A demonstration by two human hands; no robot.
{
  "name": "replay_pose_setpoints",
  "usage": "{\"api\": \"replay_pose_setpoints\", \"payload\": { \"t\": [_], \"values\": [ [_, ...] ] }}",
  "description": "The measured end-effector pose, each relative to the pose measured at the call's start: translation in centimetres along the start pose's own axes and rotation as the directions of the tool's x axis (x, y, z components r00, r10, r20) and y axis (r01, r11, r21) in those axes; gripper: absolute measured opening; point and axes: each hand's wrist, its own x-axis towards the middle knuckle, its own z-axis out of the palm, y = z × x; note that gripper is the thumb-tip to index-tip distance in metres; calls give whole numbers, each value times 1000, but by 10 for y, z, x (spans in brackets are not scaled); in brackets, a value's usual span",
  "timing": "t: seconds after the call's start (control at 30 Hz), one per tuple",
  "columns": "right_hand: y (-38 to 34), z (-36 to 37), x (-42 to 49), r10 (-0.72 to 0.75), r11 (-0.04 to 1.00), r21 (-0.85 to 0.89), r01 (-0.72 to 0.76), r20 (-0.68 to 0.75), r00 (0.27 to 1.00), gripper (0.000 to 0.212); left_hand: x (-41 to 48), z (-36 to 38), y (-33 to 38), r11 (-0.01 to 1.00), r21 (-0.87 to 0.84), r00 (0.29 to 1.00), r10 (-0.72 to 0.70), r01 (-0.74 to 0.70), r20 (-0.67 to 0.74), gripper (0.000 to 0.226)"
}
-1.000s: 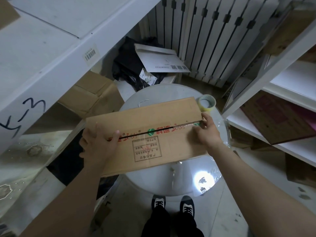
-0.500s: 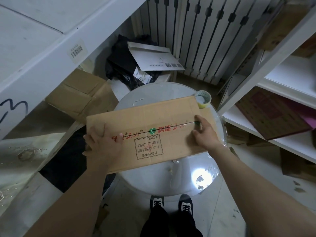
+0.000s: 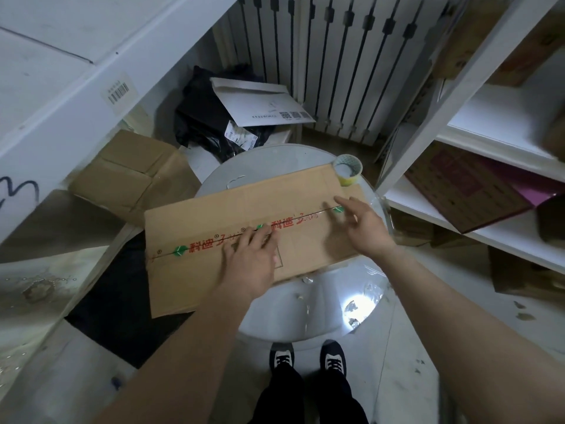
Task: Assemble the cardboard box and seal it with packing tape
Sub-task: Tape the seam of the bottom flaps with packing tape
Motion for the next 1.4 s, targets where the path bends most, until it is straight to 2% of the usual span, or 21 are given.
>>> {"api": "replay_pose_setpoints", "payload": {
  "t": [0.07,0.13,0.23,0.4,0.53,0.67,0.9,1.13,1.4],
  "values": [
    [0,-8,-12,-27,999,20,28,-76,997,45,2,-9,8,1000,24,999,15,-14,-40,55],
    [-1,-18,-22,6,997,74,4,-132,991,39,2,-15,15,999,28,998,26,-25,-53,56],
    [1,-31,-37,57,989,144,-35,-155,986,34,1,-20,25,999,31,1000,23,-23,-5,66],
    [13,-45,-53,143,965,244,-92,-201,969,13,2,-23,50,998,47,996,34,-38,87,74],
    [38,-49,-63,204,953,267,-145,-208,957,4,5,-23,74,999,23,997,44,-46,65,80],
    [74,-47,-72,253,933,298,-200,-150,956,8,11,-22,95,1000,30,999,6,-7,38,85],
    [106,-57,-80,300,936,226,-271,-106,948,31,12,-20,124,999,27,999,-20,19,43,84],
    [116,-61,-73,322,929,213,-303,-62,945,16,27,-27,132,999,21,999,-35,34,37,90],
    [111,-50,-54,334,922,226,-314,-51,941,13,48,-16,129,999,31,984,-36,31,176,91]
  ]
}}
